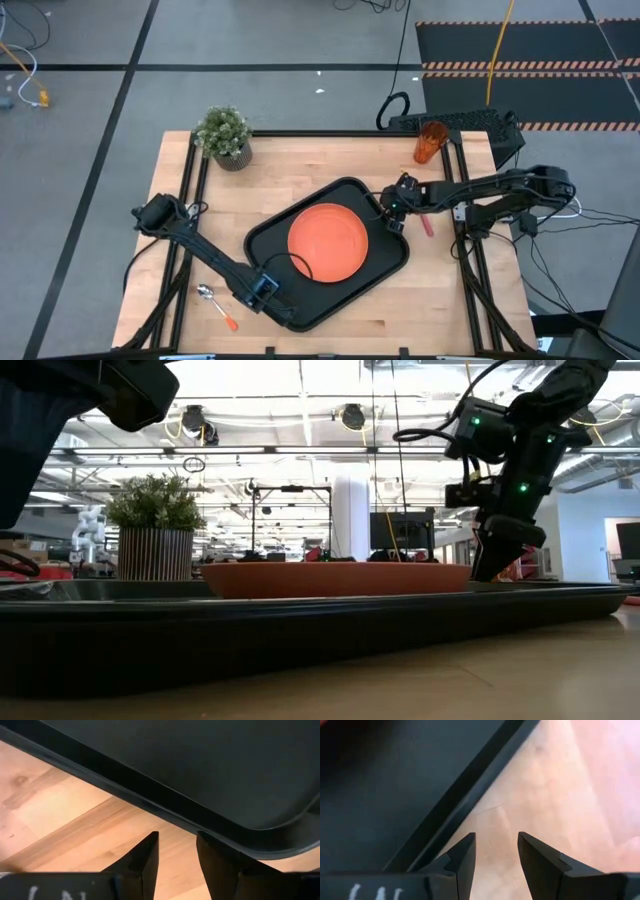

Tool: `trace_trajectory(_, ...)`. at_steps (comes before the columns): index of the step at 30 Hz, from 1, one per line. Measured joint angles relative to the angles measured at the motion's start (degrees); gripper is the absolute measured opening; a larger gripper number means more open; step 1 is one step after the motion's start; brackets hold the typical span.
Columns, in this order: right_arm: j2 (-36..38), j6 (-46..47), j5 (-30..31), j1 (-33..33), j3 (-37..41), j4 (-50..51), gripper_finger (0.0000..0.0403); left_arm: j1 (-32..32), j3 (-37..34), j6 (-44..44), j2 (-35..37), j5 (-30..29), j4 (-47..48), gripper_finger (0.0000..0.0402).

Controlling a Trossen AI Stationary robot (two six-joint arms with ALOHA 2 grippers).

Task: Pick and place plate/cup/fork/spoon on tray
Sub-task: Adjust the black tray on the table

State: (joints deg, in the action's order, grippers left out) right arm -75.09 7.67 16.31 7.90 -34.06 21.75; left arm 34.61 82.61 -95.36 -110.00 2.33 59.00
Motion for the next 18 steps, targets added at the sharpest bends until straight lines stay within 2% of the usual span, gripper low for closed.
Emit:
trace_trajectory(9, 0.2, -0.1, 0.1, 0.0, 0.0, -0.7, 0.0165, 0.0, -0.2, -0.1, 0.0, -0.1, -2.1, 0.0136)
trace_trajectory(13, 1.2, -0.3, 0.0, 0.0, 0.0, -0.4, 0.0173, 0.0, -4.3, -1.2, 0.1, -0.1, -12.1, 0.0136)
trace_trajectory(16, 2.5, -0.2, -0.1, 0.0, 0.0, -0.4, 0.0176, -0.2, -9.1, -1.3, 0.4, 2.5, -19.4, 0.0136)
trace_trajectory(18, 3.1, -0.1, -0.1, 0.0, 0.0, -0.5, 0.0177, -0.3, -10.9, -2.2, 0.6, 3.8, -21.0, 0.0136)
